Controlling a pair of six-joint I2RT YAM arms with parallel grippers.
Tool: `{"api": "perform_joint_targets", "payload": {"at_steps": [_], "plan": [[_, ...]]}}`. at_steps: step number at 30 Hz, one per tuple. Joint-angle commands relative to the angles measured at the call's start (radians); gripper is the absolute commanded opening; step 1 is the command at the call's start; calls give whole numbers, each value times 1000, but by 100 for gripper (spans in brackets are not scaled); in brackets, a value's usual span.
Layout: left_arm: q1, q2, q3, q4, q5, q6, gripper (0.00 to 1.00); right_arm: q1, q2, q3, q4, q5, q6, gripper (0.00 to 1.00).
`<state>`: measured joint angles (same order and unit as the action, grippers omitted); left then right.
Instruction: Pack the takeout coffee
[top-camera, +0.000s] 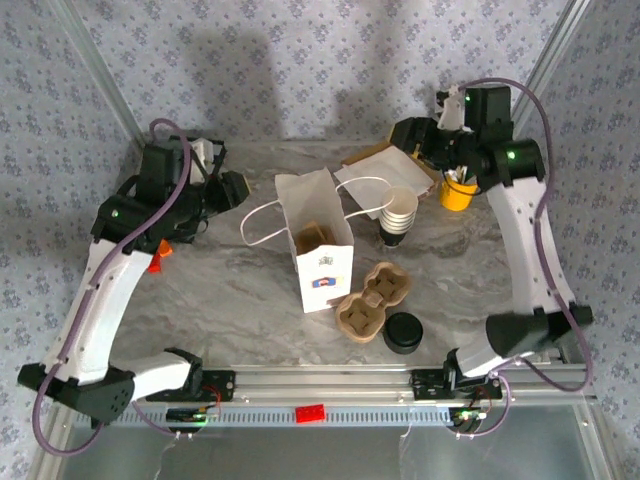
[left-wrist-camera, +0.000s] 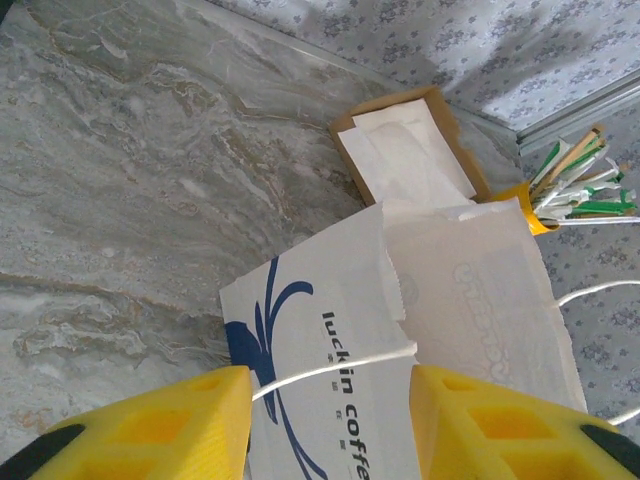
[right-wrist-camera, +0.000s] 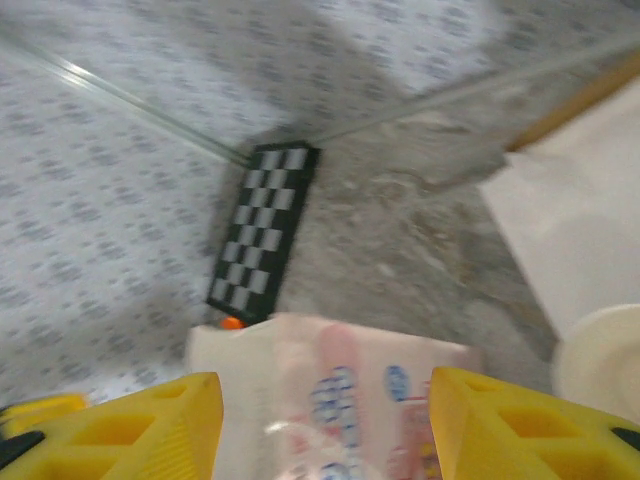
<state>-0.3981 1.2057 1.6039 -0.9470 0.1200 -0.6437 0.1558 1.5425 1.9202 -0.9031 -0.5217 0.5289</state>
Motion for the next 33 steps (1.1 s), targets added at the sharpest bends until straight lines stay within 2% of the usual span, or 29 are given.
{"api": "perform_joint_targets", "payload": {"at_steps": [1,6,8,16,19,25,30,33], "plan": [[16,47,80,-42,15,27,46,-36,124,45,-121,-10,-118,58],[42,112,152,-63,26,30,46,-35,315,180,-199,84,-204,62],[54,137,189,-91,27,39,45,-26,391,265,-277,160,-211,62],[109,175,226,-120,46,57,46,61,598,518,-442,271,-296,68],[126,178,229,-130,48,56,45,87,651,562,-458,252,-393,68],[146,197,249,-158,52,64,45,95,745,623,-439,231,-491,68],[153,206,259,-167,40,63,45,112,795,657,-420,265,-570,72],[154,210,257,-164,39,55,45,128,819,651,-412,344,-600,76]]}}
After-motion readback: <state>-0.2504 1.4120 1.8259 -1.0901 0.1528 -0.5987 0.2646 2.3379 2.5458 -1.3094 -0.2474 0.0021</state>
